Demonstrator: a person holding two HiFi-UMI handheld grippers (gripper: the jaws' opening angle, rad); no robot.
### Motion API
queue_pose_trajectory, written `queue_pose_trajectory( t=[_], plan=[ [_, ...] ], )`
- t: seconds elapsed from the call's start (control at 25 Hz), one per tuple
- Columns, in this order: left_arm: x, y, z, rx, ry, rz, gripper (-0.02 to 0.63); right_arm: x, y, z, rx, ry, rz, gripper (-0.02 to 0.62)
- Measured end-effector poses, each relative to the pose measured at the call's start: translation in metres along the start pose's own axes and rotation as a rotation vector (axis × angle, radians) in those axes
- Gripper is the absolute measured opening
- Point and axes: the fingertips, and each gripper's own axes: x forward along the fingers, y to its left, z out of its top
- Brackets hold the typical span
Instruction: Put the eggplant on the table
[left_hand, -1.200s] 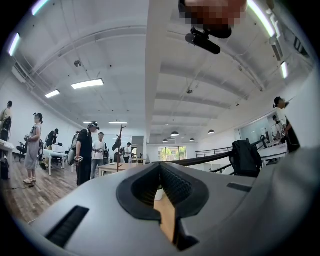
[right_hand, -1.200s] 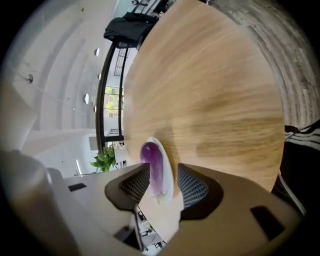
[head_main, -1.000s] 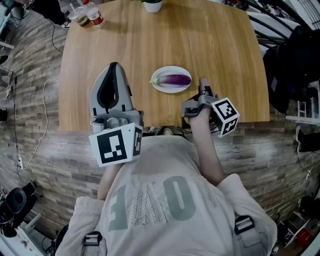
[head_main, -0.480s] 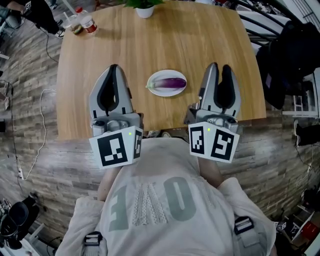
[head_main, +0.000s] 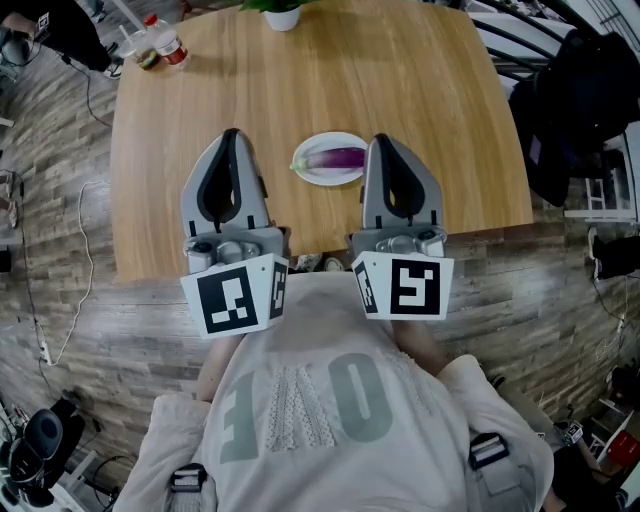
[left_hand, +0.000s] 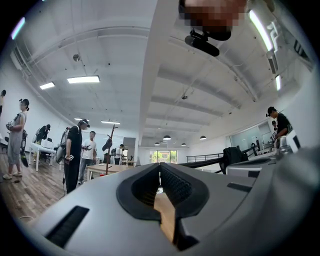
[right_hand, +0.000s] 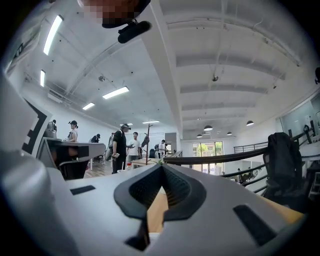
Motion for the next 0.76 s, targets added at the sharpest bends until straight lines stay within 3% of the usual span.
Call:
queue_pose_trajectory(
  t=[0.76],
  plan=[
    [-0.0011,-0.0090,0.0015,-0.016,-0.001,-0.024,0.009,0.0009,0.0072,0.0020,-0.002,0.005,0.065,0.018]
  ],
)
